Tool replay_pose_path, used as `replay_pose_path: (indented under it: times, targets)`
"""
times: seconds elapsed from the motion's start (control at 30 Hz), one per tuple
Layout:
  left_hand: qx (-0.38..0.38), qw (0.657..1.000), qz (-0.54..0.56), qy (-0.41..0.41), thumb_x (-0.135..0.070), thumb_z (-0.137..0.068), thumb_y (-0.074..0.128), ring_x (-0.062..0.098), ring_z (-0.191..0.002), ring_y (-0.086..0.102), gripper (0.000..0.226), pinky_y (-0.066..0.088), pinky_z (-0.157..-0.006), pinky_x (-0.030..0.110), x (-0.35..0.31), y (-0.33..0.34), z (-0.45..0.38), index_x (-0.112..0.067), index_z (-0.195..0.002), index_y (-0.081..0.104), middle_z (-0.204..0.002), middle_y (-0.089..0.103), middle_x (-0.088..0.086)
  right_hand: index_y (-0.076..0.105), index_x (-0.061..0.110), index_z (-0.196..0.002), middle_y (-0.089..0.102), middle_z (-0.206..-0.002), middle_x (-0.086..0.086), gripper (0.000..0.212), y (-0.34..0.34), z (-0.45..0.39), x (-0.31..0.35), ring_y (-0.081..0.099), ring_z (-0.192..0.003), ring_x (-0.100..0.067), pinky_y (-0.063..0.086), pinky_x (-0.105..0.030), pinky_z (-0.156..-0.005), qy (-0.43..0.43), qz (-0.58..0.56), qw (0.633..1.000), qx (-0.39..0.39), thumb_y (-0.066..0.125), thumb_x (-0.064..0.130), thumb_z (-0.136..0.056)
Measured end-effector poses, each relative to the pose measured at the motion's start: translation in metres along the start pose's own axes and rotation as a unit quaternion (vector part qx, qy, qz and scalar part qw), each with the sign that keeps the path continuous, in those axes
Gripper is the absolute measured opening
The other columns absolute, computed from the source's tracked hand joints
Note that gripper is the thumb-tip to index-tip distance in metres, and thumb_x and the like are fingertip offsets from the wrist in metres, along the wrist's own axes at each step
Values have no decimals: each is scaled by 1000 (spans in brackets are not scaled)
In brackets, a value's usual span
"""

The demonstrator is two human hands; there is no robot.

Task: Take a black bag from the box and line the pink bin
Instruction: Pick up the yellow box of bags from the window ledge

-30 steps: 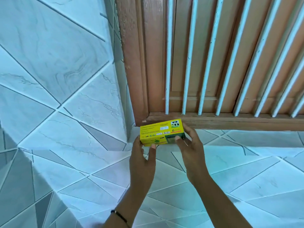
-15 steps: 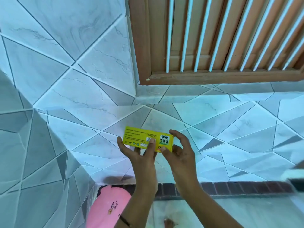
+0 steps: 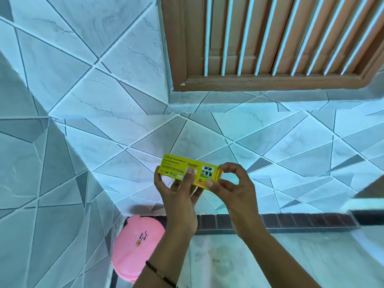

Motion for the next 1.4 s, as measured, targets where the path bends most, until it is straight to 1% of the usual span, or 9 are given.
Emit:
replay_pose_path:
  times: [0.13, 0.27, 0.5, 0.87, 1.0, 1.1, 1.2, 1.33, 1.4]
  targets:
    - [15, 1000, -10, -15, -4, -82, 63, 27, -76, 67, 60, 56, -74, 39, 0, 9, 2, -31, -129, 38, -79, 74, -5, 52, 25, -73, 47, -98, -26, 31, -18, -8, 15, 70, -74, -31, 49, -27, -59, 0, 26, 999, 41, 78, 16, -59]
    - [27, 998, -12, -47, -1, -80, 63, 30, -74, 65, 63, 58, -60, 35, 0, 12, 2, -26, -132, 40, -86, 69, 4, 48, 26, -64, 51, -89, -40, 33, -31, -13, 16, 66, -73, -28, 49, -33, -64, 26, 25, 995, 93, 79, 15, -61]
    - [34, 997, -30, -66, 1, -76, 65, 34, -76, 65, 66, 60, -62, 40, 4, 14, 0, -27, -130, 41, -91, 67, 8, 42, 12, -74, 68, -63, 0, 33, -45, -24, 10, 69, -69, -25, 52, -27, -63, 63, -11, 988, 144, 69, -5, -69]
    - [45, 996, -30, -65, -3, -80, 63, 24, -64, 70, 63, 59, -63, 39, -1, 26, -7, -26, -134, 40, -89, 68, 7, 60, 10, -99, 67, -108, -6, 45, -61, -33, 14, 63, -85, -27, 49, -38, -72, 45, -111, 977, 178, 45, -10, -61]
    - [47, 998, -30, -36, -3, -81, 62, 26, -64, 71, 59, 61, -60, 40, -10, 31, -12, -25, -131, 41, -94, 66, 9, 61, 25, -100, 65, -106, 11, 39, -70, -29, 19, 61, -97, -12, 48, -19, -75, -115, 136, 978, 105, 55, -6, -76]
    - [42, 999, -26, -23, -2, -80, 64, 33, -74, 67, 64, 61, -62, 42, -13, 39, -12, -26, -133, 38, -95, 67, 9, 53, 27, -119, 49, -119, 7, 46, -67, -26, 18, 48, -113, -10, 39, -19, -93, -362, 387, 847, 40, 51, 7, -78]
    - [23, 1000, -15, -10, -3, -81, 64, 35, -77, 63, 63, 60, -61, 41, -14, 45, -13, -25, -133, 37, -97, 64, 10, 56, 20, -113, 49, -115, 3, 34, -62, -26, 17, 49, -107, -19, 42, -29, -90, -441, 450, 776, 16, 50, 8, -82]
    - [-2, 1000, 11, 16, -6, -81, 65, 26, -66, 65, 63, 59, -54, 34, -15, 46, -15, -26, -133, 35, -91, 64, 9, 63, 16, -94, 60, -102, 1, 13, -61, -22, 13, 53, -97, -18, 39, -26, -89, -480, 442, 757, 40, 53, 15, -85]
    - [-3, 1000, -5, 30, -6, -80, 66, 28, -71, 65, 65, 59, -56, 34, -15, 46, -16, -29, -132, 35, -94, 65, 8, 65, 18, -94, 66, -95, 6, 18, -59, -19, 10, 55, -90, -12, 38, -20, -85, -425, 410, 805, 60, 48, 22, -90]
Point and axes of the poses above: each hand's wrist, its own z-axis away from the middle knuckle, its own y-axis out of the palm, x = y × z, the point moved 1 cm from there along -z, towards the middle knuckle
